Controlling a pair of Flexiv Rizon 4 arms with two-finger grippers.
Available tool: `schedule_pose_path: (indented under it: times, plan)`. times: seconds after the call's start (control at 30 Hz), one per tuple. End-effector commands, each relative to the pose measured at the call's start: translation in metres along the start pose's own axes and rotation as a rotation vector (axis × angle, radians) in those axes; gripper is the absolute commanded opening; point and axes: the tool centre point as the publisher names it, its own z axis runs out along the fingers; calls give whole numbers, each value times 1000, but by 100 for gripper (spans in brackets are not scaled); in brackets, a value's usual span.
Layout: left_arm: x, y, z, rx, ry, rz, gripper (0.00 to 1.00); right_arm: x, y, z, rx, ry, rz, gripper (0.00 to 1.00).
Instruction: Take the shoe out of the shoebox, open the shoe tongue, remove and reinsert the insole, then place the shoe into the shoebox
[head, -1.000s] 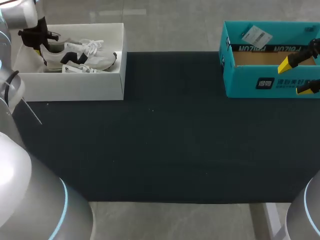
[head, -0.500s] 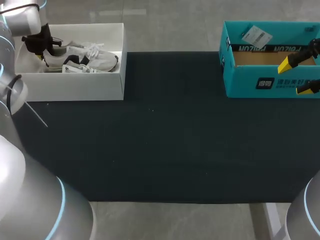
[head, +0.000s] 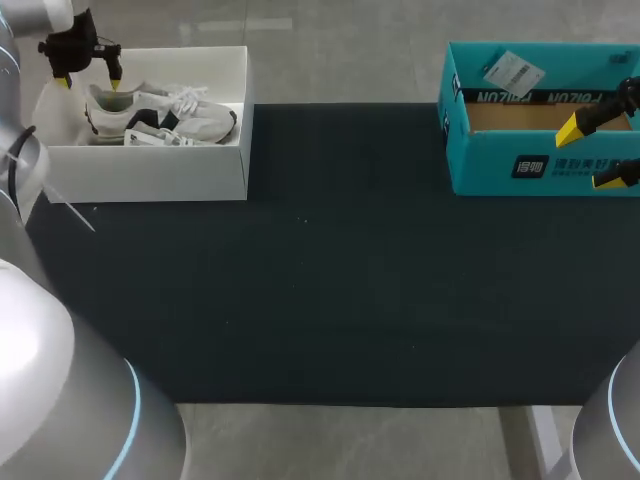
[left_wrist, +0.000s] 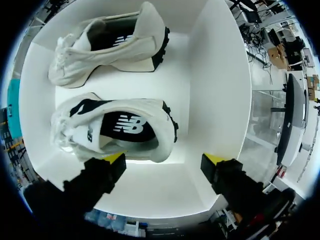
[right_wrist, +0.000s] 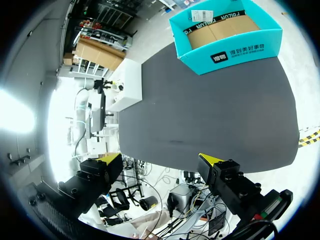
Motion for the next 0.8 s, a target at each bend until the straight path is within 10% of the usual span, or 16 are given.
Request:
schedule_pose_path:
  times: [0.03,0.8]
  plan:
    - [9,-5,-24,153,-23,14,100,0,0,1,-1,-2,2,100]
    - [21,-35,-42,171,17,24,100,0,0,1,-1,-2,2,100]
